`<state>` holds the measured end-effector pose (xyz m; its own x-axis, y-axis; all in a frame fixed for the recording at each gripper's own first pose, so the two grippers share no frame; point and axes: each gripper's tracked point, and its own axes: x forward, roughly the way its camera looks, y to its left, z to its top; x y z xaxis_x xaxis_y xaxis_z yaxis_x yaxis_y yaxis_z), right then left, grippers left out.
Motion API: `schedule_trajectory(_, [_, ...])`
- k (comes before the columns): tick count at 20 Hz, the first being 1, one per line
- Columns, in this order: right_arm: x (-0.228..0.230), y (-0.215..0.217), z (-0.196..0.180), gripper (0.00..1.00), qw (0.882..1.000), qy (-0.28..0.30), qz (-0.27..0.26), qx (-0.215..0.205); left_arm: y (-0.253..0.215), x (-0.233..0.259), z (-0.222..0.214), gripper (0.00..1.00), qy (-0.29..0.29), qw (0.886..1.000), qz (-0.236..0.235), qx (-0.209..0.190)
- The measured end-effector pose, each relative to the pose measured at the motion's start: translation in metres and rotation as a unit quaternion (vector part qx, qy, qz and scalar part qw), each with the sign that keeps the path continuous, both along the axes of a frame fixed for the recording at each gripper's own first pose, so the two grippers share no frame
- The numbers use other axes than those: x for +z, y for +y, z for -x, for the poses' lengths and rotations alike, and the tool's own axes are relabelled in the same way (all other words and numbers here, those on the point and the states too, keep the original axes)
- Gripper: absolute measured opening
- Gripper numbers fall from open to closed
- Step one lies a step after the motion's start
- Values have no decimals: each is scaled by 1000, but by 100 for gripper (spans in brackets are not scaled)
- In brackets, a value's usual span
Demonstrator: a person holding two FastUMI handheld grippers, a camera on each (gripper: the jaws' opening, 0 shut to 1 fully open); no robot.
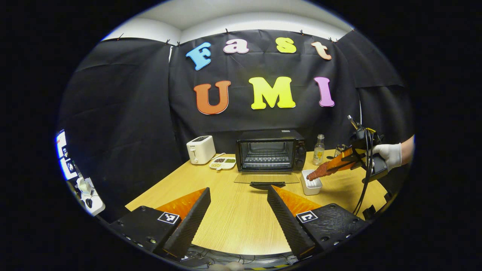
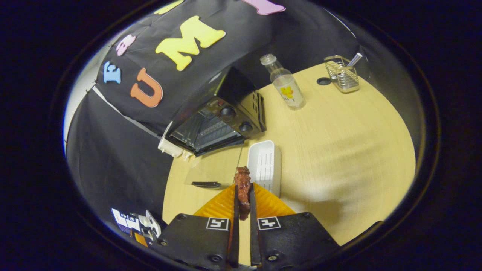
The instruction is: Open the electric oven with the left hand, put the food in, and close the electric oven.
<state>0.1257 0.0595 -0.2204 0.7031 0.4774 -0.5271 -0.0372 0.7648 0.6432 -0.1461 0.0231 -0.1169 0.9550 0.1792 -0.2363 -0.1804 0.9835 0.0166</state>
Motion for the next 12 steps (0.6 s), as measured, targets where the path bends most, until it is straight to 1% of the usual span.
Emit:
schedule_trajectory(3, [35,24,19,14,998,-31,-41,-40,17,2,26,97,-5,1000,4,-6])
schedule_trajectory(6, [56,57,28,14,990,-49,-101,-88,35,2,42,97,-6,1000,5,-16])
schedule_trajectory(9, [60,92,20,14,979,-52,-147,-131,53,2,56,97,-4,1000,5,-20])
schedule_trajectory(12, [53,122,2,14,972,-48,-171,-157,64,3,62,96,-2,1000,11,-16])
